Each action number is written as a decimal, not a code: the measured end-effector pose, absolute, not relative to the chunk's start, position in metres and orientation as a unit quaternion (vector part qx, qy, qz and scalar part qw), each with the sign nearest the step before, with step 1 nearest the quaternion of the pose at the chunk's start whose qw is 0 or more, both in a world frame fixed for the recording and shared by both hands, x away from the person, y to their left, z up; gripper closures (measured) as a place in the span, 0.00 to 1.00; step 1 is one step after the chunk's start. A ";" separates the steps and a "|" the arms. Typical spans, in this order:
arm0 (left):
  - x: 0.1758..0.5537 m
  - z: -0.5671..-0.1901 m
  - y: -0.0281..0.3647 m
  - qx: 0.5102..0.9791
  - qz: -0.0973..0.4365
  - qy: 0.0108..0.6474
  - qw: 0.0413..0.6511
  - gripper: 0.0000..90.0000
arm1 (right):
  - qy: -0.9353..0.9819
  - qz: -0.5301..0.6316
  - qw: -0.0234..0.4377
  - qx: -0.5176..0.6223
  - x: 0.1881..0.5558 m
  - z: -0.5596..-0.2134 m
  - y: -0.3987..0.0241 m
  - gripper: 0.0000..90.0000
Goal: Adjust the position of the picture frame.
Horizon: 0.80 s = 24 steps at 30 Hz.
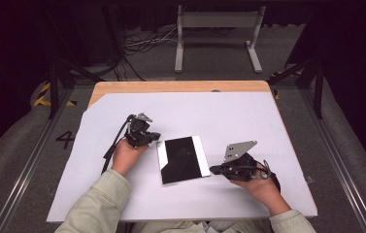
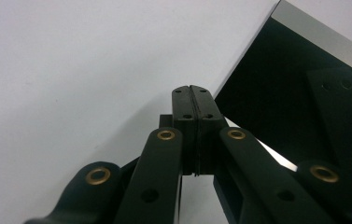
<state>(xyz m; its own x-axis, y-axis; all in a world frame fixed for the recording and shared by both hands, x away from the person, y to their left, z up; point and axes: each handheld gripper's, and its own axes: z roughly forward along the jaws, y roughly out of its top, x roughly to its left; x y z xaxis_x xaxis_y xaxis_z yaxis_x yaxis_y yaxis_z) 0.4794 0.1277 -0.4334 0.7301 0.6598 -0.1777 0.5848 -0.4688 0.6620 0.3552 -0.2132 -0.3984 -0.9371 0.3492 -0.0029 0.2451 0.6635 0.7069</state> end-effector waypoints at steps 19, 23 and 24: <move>0.486 -0.442 0.128 0.856 0.037 0.377 0.352 1.00 | 0.911 0.384 0.054 0.144 0.350 -0.394 -0.207 1.00; 0.485 -0.442 0.127 0.858 0.041 0.377 0.348 1.00 | 0.910 0.387 0.055 0.141 0.349 -0.391 -0.207 1.00; 0.484 -0.441 0.127 0.859 0.042 0.376 0.345 1.00 | 0.909 0.388 0.055 0.140 0.349 -0.391 -0.207 1.00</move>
